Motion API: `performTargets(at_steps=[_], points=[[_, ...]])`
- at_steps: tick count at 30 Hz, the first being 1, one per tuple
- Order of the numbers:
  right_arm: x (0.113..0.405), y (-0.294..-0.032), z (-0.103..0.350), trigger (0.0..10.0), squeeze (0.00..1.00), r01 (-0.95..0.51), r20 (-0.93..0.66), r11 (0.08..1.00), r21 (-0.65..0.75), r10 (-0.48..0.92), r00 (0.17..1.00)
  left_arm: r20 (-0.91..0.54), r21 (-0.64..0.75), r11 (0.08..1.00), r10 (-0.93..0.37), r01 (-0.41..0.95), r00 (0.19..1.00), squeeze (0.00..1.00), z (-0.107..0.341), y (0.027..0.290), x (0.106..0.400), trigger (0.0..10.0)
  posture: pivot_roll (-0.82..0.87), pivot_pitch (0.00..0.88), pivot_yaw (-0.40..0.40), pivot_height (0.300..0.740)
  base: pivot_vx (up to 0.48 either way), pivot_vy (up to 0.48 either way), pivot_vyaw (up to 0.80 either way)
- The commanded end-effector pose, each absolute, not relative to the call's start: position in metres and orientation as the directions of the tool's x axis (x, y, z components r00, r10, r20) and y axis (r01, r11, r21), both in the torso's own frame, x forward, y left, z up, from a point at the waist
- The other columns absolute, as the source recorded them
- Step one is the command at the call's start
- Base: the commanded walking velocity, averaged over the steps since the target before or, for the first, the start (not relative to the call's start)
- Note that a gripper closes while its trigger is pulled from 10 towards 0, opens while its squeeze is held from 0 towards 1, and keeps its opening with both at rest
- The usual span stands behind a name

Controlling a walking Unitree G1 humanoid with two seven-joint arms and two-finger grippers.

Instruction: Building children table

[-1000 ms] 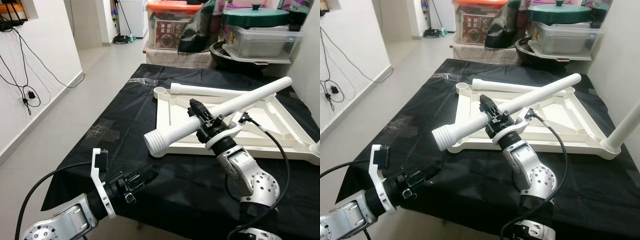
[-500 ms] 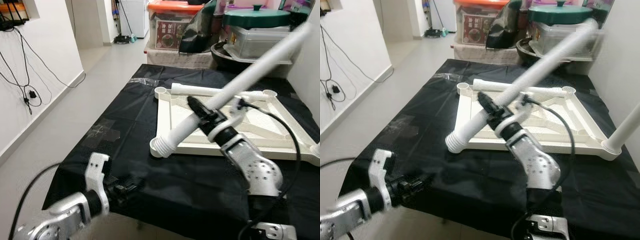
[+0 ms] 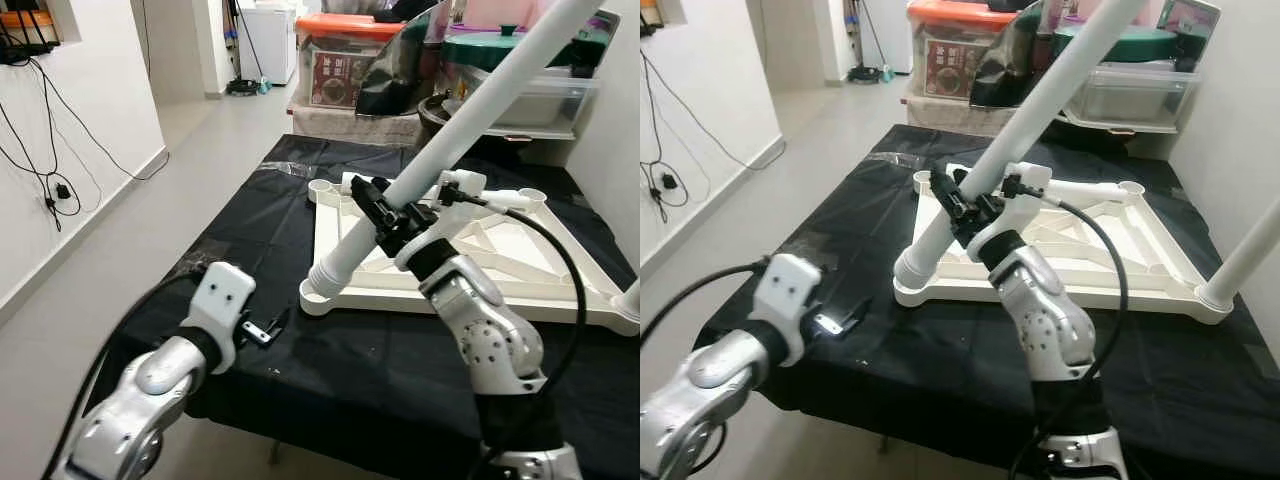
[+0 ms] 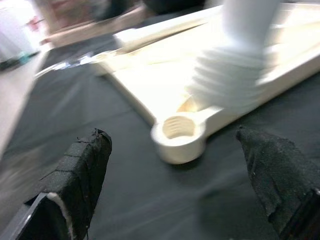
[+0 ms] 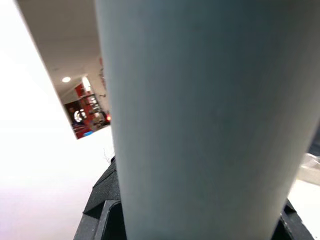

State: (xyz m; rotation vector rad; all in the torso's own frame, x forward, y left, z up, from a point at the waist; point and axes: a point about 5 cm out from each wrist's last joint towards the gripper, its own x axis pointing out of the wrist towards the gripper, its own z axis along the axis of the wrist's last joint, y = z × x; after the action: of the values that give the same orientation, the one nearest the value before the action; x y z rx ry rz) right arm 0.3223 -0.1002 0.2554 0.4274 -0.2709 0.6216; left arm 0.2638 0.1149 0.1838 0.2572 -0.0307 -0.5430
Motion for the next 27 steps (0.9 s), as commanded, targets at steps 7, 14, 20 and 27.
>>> performTargets(at_steps=[7, 14, 20, 27], points=[[0.321, -0.097, 0.256, 10.0, 0.0, -0.574, 0.388, 0.797, 0.188, 0.476, 0.789, 0.02, 0.283, 0.835, -0.498, 0.473, 0.867, 0.0, 0.179, 0.102, 0.265, 10.0, 0.18, 0.003, -0.052, 0.74, 0.0, 0.0, 0.0], [0.328, -0.104, 0.243, 10.0, 0.0, -0.491, 0.357, 0.865, 0.106, 0.428, 0.83, 0.113, 0.198, 0.943, -0.292, 0.267, 0.95, 0.0, 0.183, 0.116, 0.258, 10.0, 0.19, 0.0, -0.068, 0.74, 0.0, 0.0, 0.0], [0.33, -0.106, 0.237, 10.0, 0.0, -0.445, 0.347, 0.889, 0.108, 0.386, 0.855, 0.105, 0.183, 0.953, -0.263, 0.241, 0.959, 0.0, 0.175, 0.118, 0.253, 10.0, 0.2, 0.0, -0.084, 0.74, 0.0, 0.0, 0.4], [0.337, -0.111, 0.232, 10.0, 0.0, -0.375, 0.342, 0.921, 0.106, 0.32, 0.883, 0.113, 0.152, 0.97, -0.206, 0.188, 0.972, 0.0, 0.173, 0.119, 0.253, 10.0, 0.2, 0.0, -0.087, 0.74, 0.0, 0.0, 0.8]])
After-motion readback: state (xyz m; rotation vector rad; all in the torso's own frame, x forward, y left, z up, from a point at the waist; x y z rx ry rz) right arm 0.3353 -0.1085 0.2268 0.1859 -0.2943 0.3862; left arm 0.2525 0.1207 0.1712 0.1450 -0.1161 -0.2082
